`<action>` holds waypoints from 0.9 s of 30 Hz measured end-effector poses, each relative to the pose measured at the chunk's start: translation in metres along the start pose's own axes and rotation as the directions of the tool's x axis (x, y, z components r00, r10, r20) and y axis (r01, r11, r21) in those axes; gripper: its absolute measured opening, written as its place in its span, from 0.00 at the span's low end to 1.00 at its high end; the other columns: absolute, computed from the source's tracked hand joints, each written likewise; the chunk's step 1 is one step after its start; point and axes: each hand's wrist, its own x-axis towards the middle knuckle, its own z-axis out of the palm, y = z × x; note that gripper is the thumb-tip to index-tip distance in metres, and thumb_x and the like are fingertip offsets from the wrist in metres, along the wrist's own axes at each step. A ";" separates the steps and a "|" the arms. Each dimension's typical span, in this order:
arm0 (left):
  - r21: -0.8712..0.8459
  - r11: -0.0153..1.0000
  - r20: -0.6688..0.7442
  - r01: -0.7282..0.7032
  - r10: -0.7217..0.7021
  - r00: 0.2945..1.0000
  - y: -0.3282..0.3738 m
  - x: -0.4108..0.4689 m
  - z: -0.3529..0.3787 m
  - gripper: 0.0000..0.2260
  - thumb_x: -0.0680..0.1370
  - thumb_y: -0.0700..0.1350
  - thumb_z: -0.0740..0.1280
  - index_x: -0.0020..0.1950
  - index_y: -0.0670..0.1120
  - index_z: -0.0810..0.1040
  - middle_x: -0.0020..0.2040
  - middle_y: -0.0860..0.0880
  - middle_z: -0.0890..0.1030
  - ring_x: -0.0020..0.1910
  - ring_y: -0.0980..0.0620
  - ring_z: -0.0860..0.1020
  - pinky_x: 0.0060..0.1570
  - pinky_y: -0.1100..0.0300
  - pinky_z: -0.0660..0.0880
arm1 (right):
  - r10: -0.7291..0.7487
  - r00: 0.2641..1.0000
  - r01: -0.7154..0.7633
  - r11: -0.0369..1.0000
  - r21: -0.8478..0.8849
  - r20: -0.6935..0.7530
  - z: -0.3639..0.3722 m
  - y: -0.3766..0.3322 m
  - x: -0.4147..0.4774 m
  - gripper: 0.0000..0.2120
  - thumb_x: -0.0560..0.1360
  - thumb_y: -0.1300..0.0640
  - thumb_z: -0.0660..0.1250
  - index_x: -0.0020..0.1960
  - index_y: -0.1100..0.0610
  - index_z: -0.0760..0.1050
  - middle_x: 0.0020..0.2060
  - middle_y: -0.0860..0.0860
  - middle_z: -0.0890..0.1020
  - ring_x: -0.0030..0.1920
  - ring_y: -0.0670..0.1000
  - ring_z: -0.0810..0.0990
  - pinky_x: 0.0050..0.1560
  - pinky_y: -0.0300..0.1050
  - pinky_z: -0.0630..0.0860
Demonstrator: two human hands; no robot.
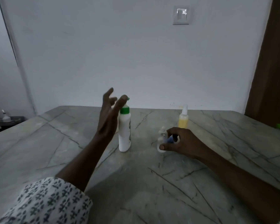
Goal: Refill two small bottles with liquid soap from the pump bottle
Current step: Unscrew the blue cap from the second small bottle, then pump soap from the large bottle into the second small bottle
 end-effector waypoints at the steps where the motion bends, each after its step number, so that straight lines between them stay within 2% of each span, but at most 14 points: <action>1: -0.083 0.994 0.058 0.064 -0.059 0.997 -0.003 0.001 -0.001 0.29 0.75 0.67 0.61 0.71 0.54 0.70 0.65 0.49 0.76 0.67 0.50 0.73 0.69 0.50 0.69 | -0.019 1.000 0.019 1.000 -0.012 -0.004 0.002 0.000 0.000 0.17 0.65 0.45 0.79 0.44 0.56 0.79 0.37 0.48 0.81 0.37 0.46 0.78 0.35 0.35 0.69; 2: -0.146 0.983 0.095 0.113 -0.100 0.990 -0.005 0.002 0.000 0.24 0.79 0.66 0.57 0.69 0.54 0.72 0.63 0.52 0.78 0.66 0.50 0.74 0.71 0.45 0.68 | -0.041 0.999 0.041 0.999 -0.027 -0.006 0.003 0.000 0.000 0.17 0.66 0.47 0.79 0.43 0.59 0.79 0.37 0.51 0.81 0.37 0.49 0.79 0.35 0.37 0.69; 4: -0.192 0.972 0.130 0.139 -0.115 0.985 -0.007 0.003 0.003 0.25 0.82 0.64 0.52 0.73 0.53 0.71 0.63 0.54 0.79 0.67 0.50 0.74 0.72 0.44 0.68 | -0.073 0.997 0.072 0.997 -0.040 -0.011 0.005 0.000 0.000 0.16 0.68 0.50 0.78 0.42 0.62 0.78 0.37 0.55 0.81 0.38 0.53 0.79 0.34 0.37 0.68; 8: -0.135 0.989 0.213 0.052 -0.023 0.977 -0.010 0.004 0.004 0.27 0.75 0.61 0.61 0.74 0.59 0.67 0.63 0.49 0.81 0.62 0.50 0.79 0.61 0.51 0.76 | -0.079 0.997 0.079 0.996 -0.029 -0.006 0.006 -0.001 -0.001 0.14 0.69 0.51 0.77 0.42 0.61 0.78 0.35 0.52 0.80 0.36 0.50 0.78 0.33 0.35 0.67; 10: -0.085 0.994 0.279 0.065 -0.039 0.959 -0.013 0.002 0.005 0.26 0.72 0.57 0.67 0.70 0.66 0.67 0.61 0.49 0.82 0.59 0.51 0.81 0.56 0.53 0.77 | -0.072 0.997 0.072 0.997 -0.019 0.004 0.006 -0.001 -0.001 0.14 0.69 0.51 0.77 0.42 0.61 0.78 0.34 0.50 0.79 0.35 0.49 0.77 0.34 0.37 0.68; 12: -0.122 0.986 0.304 0.117 -0.076 0.950 -0.017 -0.002 0.004 0.21 0.71 0.62 0.66 0.64 0.67 0.71 0.60 0.45 0.82 0.57 0.46 0.81 0.54 0.49 0.77 | -0.076 0.997 0.076 0.997 -0.025 0.003 0.006 0.000 0.000 0.15 0.69 0.50 0.77 0.42 0.61 0.78 0.35 0.53 0.80 0.36 0.51 0.77 0.35 0.41 0.69; 13: -0.177 0.972 0.299 0.158 -0.099 0.949 -0.016 -0.004 0.004 0.19 0.72 0.66 0.62 0.62 0.65 0.75 0.58 0.44 0.83 0.56 0.43 0.81 0.54 0.46 0.77 | -0.080 0.997 0.080 0.996 -0.026 0.002 0.006 0.000 0.000 0.15 0.69 0.50 0.77 0.42 0.61 0.78 0.36 0.55 0.80 0.37 0.54 0.78 0.36 0.43 0.70; 14: -0.233 0.952 0.279 0.200 -0.132 0.951 -0.017 -0.003 0.005 0.23 0.74 0.68 0.57 0.61 0.60 0.78 0.54 0.42 0.83 0.53 0.41 0.82 0.54 0.46 0.76 | -0.083 0.997 0.083 0.996 -0.031 0.000 0.007 0.000 0.001 0.15 0.69 0.50 0.77 0.43 0.61 0.78 0.37 0.56 0.81 0.38 0.55 0.79 0.37 0.46 0.72; 15: -0.279 0.933 0.255 0.226 -0.155 0.954 -0.017 -0.001 0.005 0.27 0.76 0.69 0.53 0.61 0.53 0.79 0.50 0.41 0.83 0.49 0.41 0.82 0.52 0.46 0.76 | -0.087 0.996 0.087 0.996 -0.036 0.001 0.008 0.001 0.001 0.15 0.69 0.50 0.76 0.43 0.61 0.78 0.37 0.57 0.81 0.39 0.56 0.79 0.37 0.46 0.72; 17: -0.325 0.912 0.208 0.250 -0.189 0.960 -0.014 0.003 0.008 0.29 0.80 0.67 0.52 0.60 0.46 0.78 0.45 0.42 0.82 0.38 0.44 0.80 0.44 0.51 0.76 | -0.092 0.996 0.092 0.995 -0.042 -0.005 0.009 0.000 0.001 0.15 0.69 0.50 0.76 0.43 0.62 0.78 0.38 0.58 0.81 0.39 0.57 0.79 0.36 0.45 0.71; 19: -0.325 0.905 0.208 0.276 -0.216 0.954 -0.012 0.005 0.012 0.27 0.81 0.66 0.53 0.58 0.45 0.77 0.44 0.43 0.84 0.32 0.46 0.76 0.35 0.57 0.74 | -0.086 0.996 0.085 0.995 -0.044 -0.008 0.010 0.000 0.001 0.15 0.69 0.51 0.76 0.42 0.62 0.77 0.37 0.57 0.81 0.39 0.57 0.79 0.36 0.43 0.69; 23: -0.340 0.893 0.203 0.295 -0.236 0.950 -0.008 0.002 0.015 0.26 0.81 0.65 0.54 0.55 0.43 0.76 0.36 0.43 0.82 0.29 0.46 0.74 0.32 0.58 0.71 | -0.060 0.998 0.060 0.998 -0.019 -0.010 0.012 0.000 0.002 0.13 0.69 0.51 0.75 0.41 0.59 0.76 0.37 0.57 0.81 0.39 0.57 0.80 0.37 0.50 0.74; 25: -0.336 0.889 0.222 0.312 -0.247 0.943 -0.007 0.000 0.017 0.30 0.81 0.66 0.52 0.55 0.40 0.76 0.32 0.44 0.80 0.28 0.46 0.74 0.29 0.61 0.72 | -0.047 0.998 0.048 0.998 0.044 -0.029 0.014 -0.002 0.003 0.09 0.70 0.50 0.72 0.40 0.55 0.75 0.35 0.52 0.81 0.37 0.50 0.80 0.38 0.50 0.75; 27: -0.315 0.893 0.235 0.321 -0.254 0.938 -0.007 -0.001 0.019 0.34 0.80 0.68 0.49 0.54 0.38 0.76 0.31 0.43 0.79 0.27 0.47 0.75 0.27 0.62 0.73 | -0.059 0.996 0.065 0.994 0.088 -0.064 0.013 -0.010 0.002 0.06 0.73 0.54 0.71 0.42 0.55 0.75 0.34 0.48 0.78 0.33 0.44 0.75 0.36 0.43 0.71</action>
